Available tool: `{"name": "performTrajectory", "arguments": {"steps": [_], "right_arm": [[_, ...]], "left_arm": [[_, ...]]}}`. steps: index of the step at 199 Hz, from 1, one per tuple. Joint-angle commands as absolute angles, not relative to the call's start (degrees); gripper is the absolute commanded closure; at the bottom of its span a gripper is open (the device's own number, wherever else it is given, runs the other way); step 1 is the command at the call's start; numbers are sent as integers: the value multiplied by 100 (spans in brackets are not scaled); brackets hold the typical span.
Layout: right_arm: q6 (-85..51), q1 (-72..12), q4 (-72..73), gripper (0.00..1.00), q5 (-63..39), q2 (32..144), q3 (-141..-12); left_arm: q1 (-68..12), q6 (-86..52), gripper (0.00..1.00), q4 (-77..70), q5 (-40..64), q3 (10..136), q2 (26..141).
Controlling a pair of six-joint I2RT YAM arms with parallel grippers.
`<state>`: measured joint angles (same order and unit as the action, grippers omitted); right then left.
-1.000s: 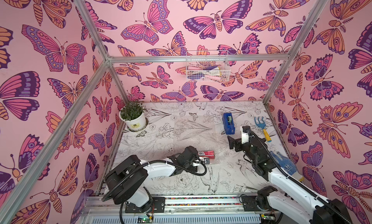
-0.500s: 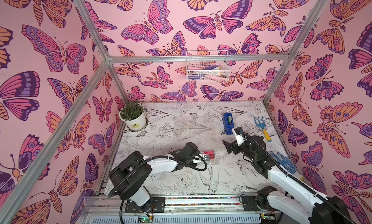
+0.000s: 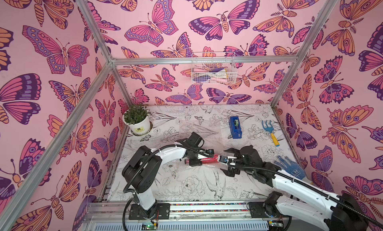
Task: Wrap wine bottles in bubble wrap
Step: Wrap the wine bottle in bubble wrap.
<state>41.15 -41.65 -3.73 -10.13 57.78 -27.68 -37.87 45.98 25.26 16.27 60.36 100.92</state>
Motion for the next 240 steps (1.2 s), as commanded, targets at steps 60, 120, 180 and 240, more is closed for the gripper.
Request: {"name": "performTrajectory", "arguments": {"steps": [60,120,180,240], "right_arm": [[5251,-4381,1026,1,-966,7165,-2765],[5566,-4379,1741,1,-594,8520,-3306],[5790,-4381,857,7,-792,9286,-3767],[5912,-4371,-629,32,-783,9552,-4412]], "left_arm": [[-3425,4869,61,5042,2644,7274,11326],[-3359,5221,60,5217,2629,7469,11607],[-3232,5383,53,5289,2618,7735,11748],[-3132,5224,35,4898,2647,7741,11451]]}}
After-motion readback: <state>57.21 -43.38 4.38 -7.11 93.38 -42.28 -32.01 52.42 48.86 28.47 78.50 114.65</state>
